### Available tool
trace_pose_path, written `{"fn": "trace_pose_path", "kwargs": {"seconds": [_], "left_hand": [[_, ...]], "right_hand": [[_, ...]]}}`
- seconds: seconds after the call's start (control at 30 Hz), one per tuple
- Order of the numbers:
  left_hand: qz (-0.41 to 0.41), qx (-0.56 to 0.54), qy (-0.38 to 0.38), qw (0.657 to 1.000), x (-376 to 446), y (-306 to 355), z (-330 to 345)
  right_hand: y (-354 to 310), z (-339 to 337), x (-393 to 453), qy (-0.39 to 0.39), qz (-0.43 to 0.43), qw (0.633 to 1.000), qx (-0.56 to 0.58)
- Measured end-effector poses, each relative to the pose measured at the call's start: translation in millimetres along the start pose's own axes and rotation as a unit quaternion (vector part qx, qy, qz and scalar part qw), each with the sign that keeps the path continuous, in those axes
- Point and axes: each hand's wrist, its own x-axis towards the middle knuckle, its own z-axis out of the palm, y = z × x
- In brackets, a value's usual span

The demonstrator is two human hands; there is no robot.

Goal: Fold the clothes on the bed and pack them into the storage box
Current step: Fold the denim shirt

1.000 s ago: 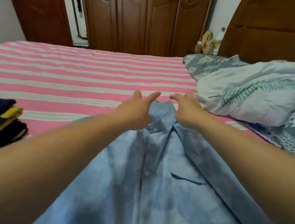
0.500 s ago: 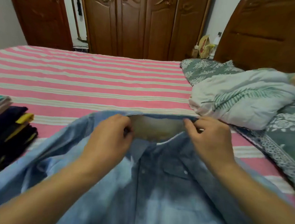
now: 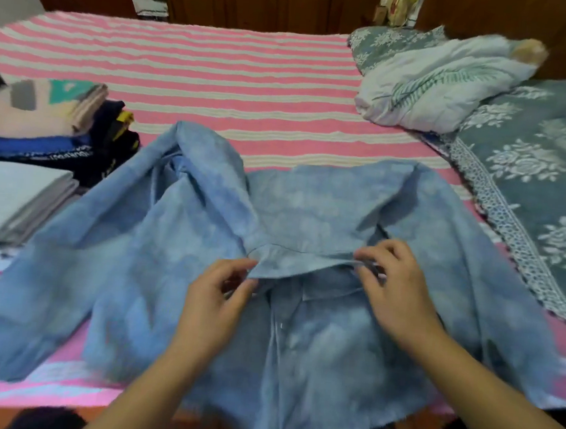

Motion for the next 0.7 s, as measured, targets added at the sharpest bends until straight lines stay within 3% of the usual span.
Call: {"fn": "trace_pose_path", "kwargs": {"seconds": [0.1,0.13,0.17,0.23,0.3,0.33,0.43,0.53,0.57,0.6,0.7], "left_hand": [[-0.053,-0.005,0.064,0.997,4.1,16.6,11.4],[-0.094,-0.056,0.059,0.992,8.9,22.6,12.2],[-0.143,-0.150,0.042,0.977,14.3,26.8,12.4],[-0.233,-0.352,-0.020,0.907,30.2,36.9,7.4],[-0.254,-0.392,-0.090,0.880,52.6,35.5,-6.1],[-0.246,-0.375,-0.123,0.885,62.4,34.8,-14.1],[-0.238,-0.285,-0.169,0.913,80.7,27.7,-26.9],[-0.232,-0.251,-0.129,0.931,80.7,26.5,-18.0],[-0.228,-0.282,-0.105,0.926,78.0,26.4,-14.3],[-0.224,-0.328,-0.091,0.913,74.8,26.3,-11.4],[-0.217,-0.448,-0.084,0.863,62.5,30.4,-6.7]], "right_hand": [[-12.8,4.9,9.2,0.057,0.111,0.987,0.101],[-17.7,5.4,10.9,0.066,0.152,0.975,0.149],[-20.6,6.3,11.7,0.066,0.180,0.964,0.183],[-21.6,5.1,19.9,0.049,0.210,0.951,0.220],[-20.2,-1.2,33.7,0.023,0.239,0.926,0.293],[-20.3,-4.8,41.2,0.007,0.265,0.890,0.371],[-22.1,-8.2,54.3,-0.034,0.352,0.737,0.576],[-20.6,-0.2,55.7,-0.042,0.396,0.647,0.650],[-20.1,2.7,55.7,-0.043,0.399,0.643,0.653],[-21.2,3.6,54.5,-0.046,0.397,0.666,0.630],[-22.0,9.5,40.5,-0.057,0.388,0.856,0.337]]}}
